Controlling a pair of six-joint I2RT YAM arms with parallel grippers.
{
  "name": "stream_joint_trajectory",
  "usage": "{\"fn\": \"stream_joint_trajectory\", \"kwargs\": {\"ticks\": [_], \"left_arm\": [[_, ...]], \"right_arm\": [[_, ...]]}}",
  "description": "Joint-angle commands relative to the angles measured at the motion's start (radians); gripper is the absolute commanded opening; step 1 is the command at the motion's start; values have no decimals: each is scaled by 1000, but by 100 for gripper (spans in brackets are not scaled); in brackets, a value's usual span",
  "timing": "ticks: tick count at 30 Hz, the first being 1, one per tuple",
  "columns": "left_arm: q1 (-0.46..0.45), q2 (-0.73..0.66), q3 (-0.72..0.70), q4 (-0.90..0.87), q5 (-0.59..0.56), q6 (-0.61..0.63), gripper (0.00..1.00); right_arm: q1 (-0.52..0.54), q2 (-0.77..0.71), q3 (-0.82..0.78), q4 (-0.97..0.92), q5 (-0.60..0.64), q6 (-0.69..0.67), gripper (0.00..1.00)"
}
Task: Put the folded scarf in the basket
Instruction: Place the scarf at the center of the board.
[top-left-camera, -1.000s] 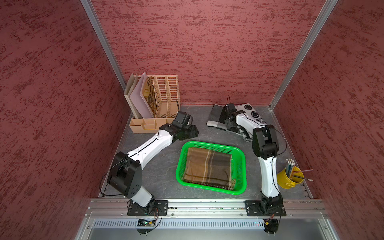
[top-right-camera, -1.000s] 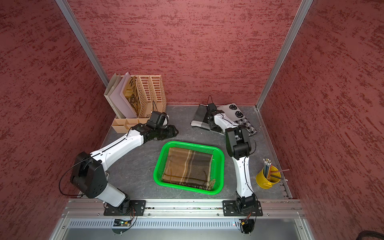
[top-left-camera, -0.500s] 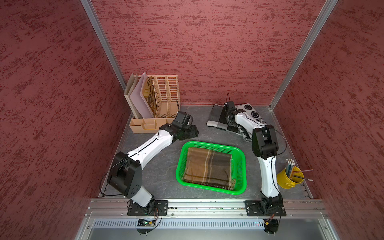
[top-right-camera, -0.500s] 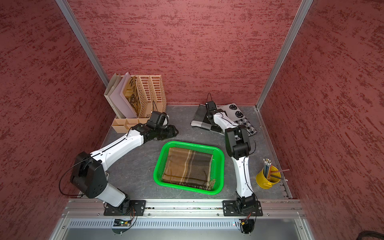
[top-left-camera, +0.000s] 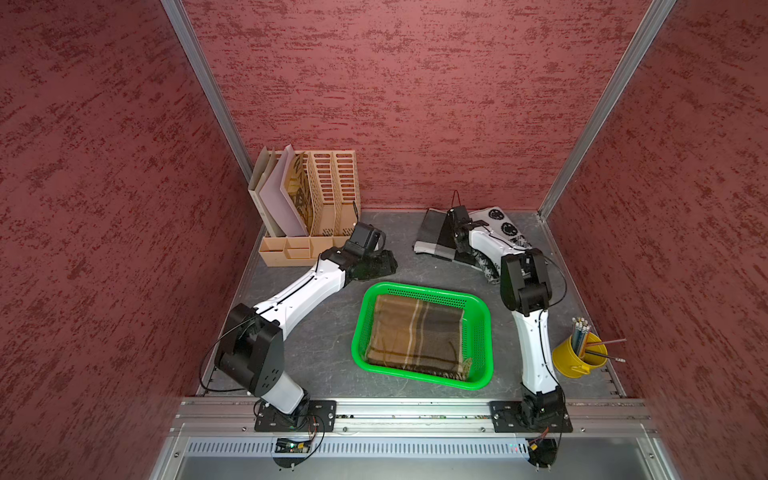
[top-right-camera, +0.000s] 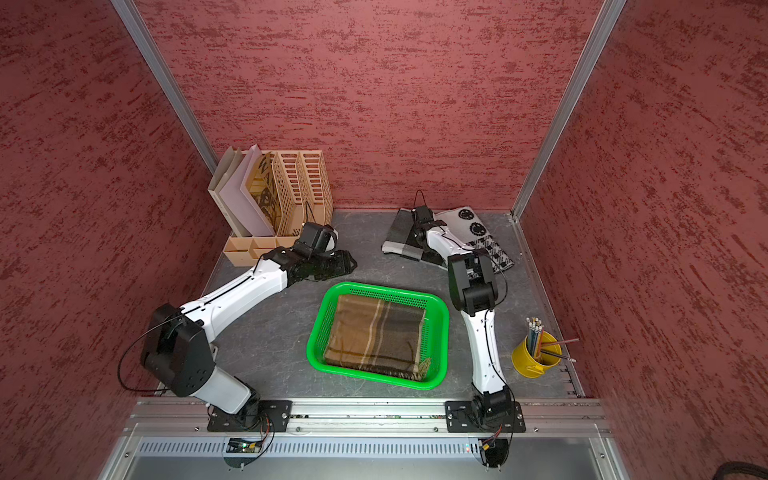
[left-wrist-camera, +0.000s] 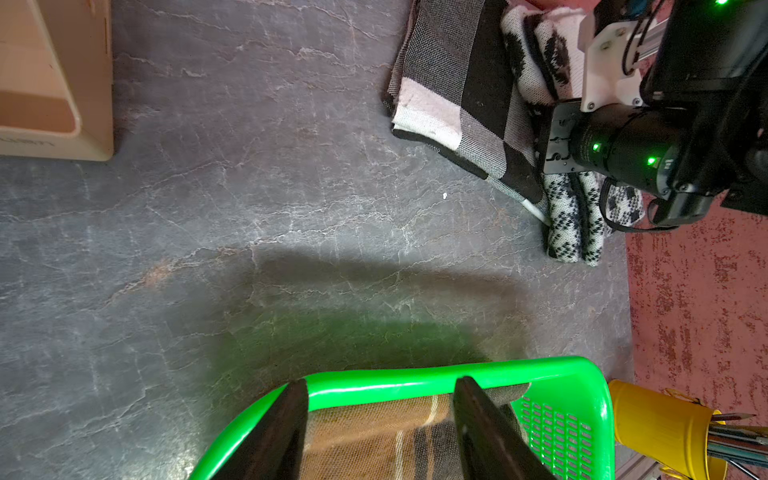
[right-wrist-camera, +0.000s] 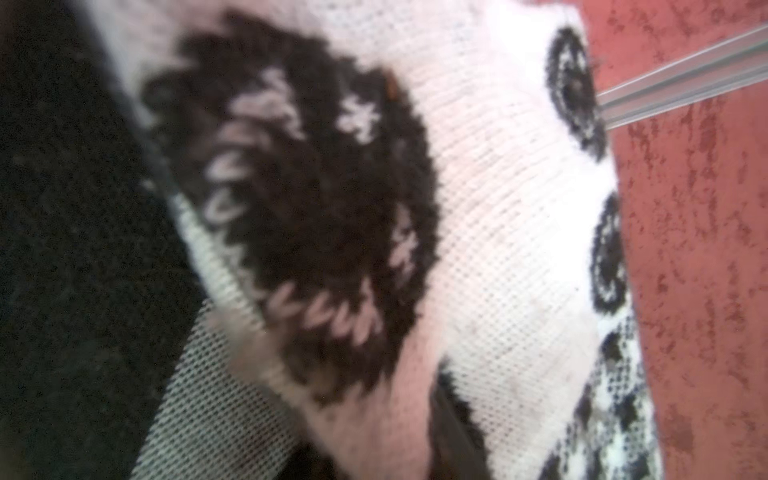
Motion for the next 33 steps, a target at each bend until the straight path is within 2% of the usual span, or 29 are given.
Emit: {"fn": "stream_joint_trajectory", "kwargs": {"ticks": [1, 3, 4, 13, 19, 25, 31, 33], "left_arm": [[1, -12, -6, 8, 5, 11, 59], [-1, -11, -4, 9, 7, 9, 59], [0, -11, -3, 9, 7, 9, 59], [-1, -12, -9, 19, 18, 3, 59], [-3, -7, -4, 43, 46, -17, 64], [-3, 16, 4, 78, 80, -41, 68], [-3, 90, 59, 120, 106, -68, 72], [-2, 126, 85, 133, 123, -73, 74]], "right_arm": [[-7, -82, -37, 48, -8, -4, 11], [-16, -113, -58, 60, -18, -6, 1], [-19, -130, -70, 68, -24, -8, 0], [-51, -346, -232, 164, -175, -63, 0], [-54, -497, -357, 209, -281, -93, 0], [-27, -649, -521, 255, -449, -134, 0], [66, -659, -618, 258, -593, -174, 0], [86, -640, -636, 257, -605, -176, 0]]}}
